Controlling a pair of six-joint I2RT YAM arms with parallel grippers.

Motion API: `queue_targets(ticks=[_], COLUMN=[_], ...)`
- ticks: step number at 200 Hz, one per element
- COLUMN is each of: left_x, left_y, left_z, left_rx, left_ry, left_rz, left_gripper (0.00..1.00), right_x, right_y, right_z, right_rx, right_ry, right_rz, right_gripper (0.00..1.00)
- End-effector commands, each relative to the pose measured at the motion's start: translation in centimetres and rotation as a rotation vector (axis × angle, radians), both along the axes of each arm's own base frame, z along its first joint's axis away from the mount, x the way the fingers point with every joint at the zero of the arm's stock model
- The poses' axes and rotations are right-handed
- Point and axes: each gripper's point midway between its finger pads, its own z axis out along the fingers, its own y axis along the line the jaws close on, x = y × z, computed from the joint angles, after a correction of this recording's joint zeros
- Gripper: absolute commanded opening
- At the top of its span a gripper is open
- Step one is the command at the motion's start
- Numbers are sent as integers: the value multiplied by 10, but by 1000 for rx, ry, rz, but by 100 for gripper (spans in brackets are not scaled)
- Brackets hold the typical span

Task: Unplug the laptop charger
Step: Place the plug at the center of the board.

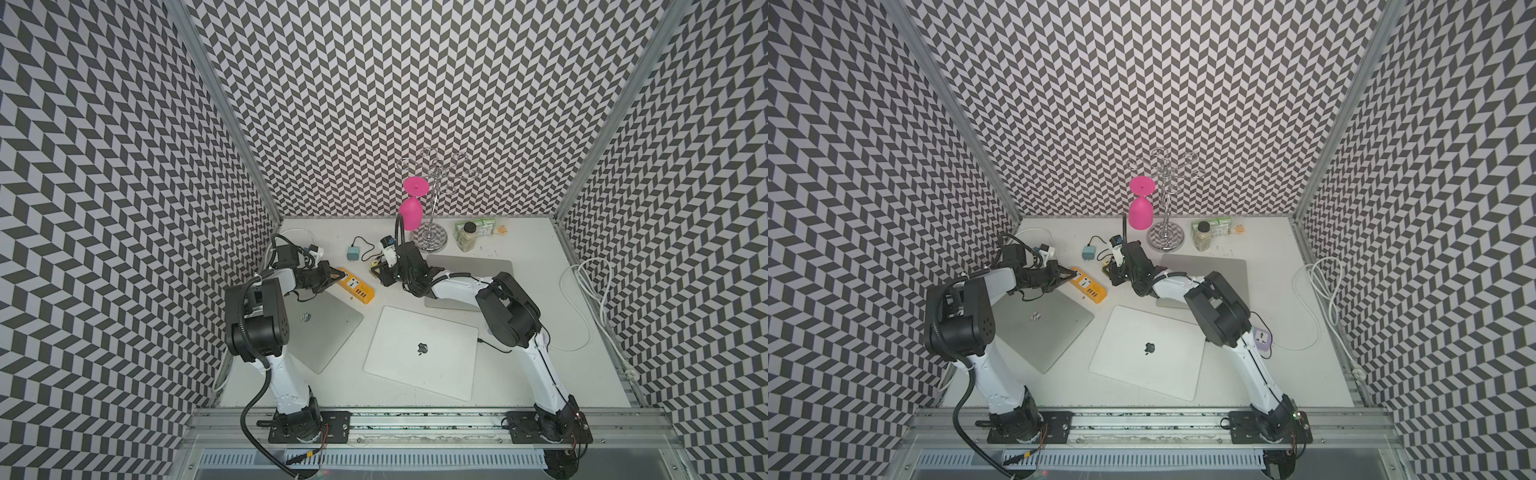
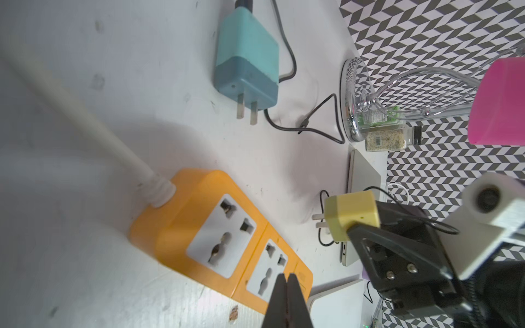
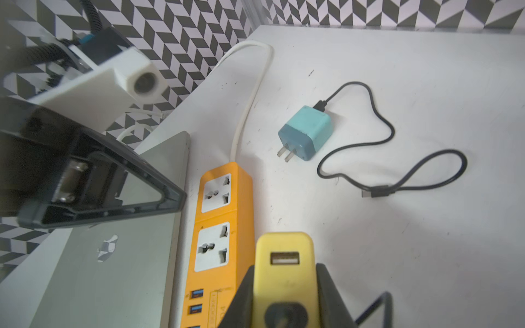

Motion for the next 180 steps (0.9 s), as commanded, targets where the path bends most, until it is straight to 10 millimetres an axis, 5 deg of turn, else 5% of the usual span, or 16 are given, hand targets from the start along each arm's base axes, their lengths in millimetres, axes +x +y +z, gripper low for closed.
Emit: queue_targets(ticks=[1, 180], left_x=[5, -4], left_y=[0, -6], left_z=[14, 18], left_rx=[19, 44], left_ry=[-44, -41], left_rz=[4, -2], left_gripper=[0, 0], right_x=[-4, -6], right_y=[7, 8], right_z=[40, 3], right_rx=[153, 334], right_ry=[-11, 212], right_rz=[17, -6], right_gripper=[4, 6])
